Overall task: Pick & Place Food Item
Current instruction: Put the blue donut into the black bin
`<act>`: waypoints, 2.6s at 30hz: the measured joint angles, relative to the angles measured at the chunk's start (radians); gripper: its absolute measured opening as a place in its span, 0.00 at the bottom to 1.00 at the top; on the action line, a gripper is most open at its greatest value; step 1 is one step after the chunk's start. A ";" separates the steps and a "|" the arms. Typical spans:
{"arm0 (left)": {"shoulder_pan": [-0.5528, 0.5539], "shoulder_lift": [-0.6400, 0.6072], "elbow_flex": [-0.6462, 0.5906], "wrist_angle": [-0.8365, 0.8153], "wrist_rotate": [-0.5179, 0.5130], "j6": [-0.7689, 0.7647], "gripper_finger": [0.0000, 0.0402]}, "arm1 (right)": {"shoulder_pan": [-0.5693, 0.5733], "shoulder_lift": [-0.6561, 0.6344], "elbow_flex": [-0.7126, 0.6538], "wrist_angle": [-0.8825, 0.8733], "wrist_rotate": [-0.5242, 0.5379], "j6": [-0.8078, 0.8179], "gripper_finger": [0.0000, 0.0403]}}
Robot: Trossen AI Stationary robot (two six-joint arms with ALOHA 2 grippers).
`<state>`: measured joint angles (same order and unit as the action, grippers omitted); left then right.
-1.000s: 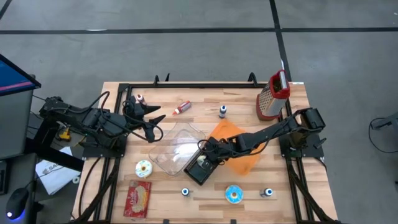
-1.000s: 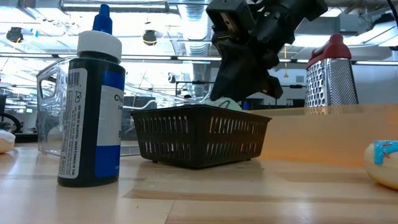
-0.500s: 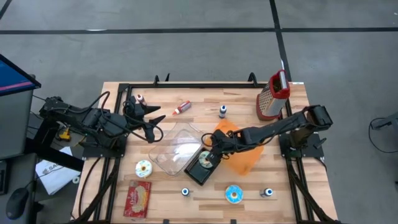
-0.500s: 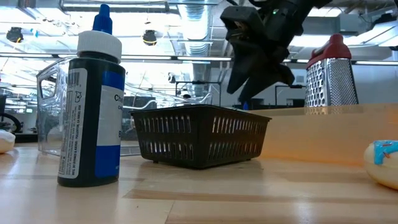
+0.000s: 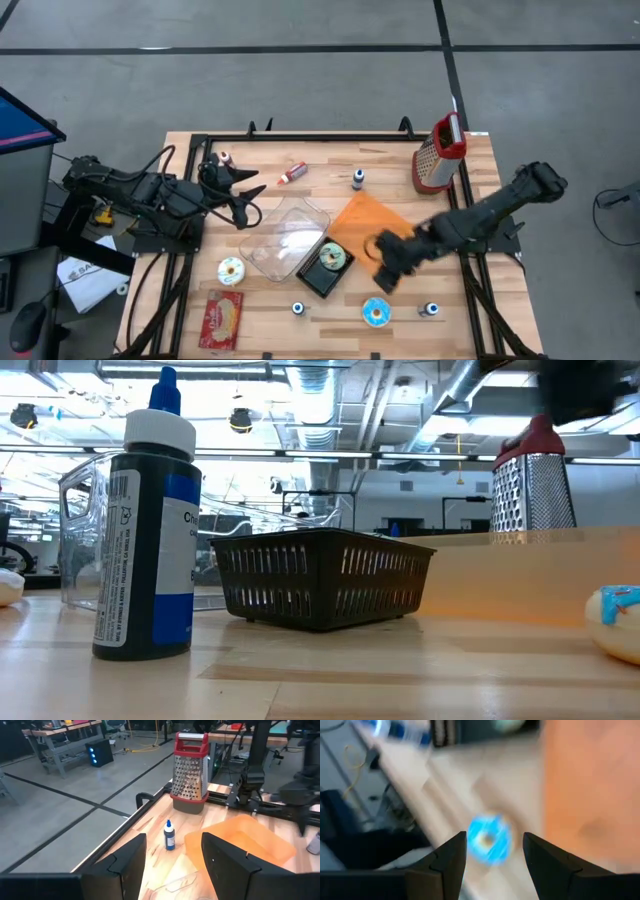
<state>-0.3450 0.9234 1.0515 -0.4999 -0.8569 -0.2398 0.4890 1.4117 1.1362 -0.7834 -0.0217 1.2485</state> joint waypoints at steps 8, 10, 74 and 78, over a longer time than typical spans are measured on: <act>0.000 0.001 0.000 0.073 0.092 0.009 0.46 | 0.251 0.117 0.069 0.057 0.002 0.355 0.46; -0.002 0.001 0.000 0.110 0.097 0.021 0.46 | 0.275 0.176 0.117 0.058 0.024 0.381 0.46; -0.076 0.001 0.000 0.256 0.212 -0.034 0.48 | 0.244 0.758 0.567 -0.512 0.151 0.662 0.45; -0.076 0.001 0.000 0.256 0.214 -0.034 0.48 | 0.250 0.758 0.559 -0.468 0.152 0.662 0.45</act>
<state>-0.4206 0.9245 1.0515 -0.2436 -0.6426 -0.2737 0.7395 2.1700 1.6955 -1.2515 0.1303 1.9106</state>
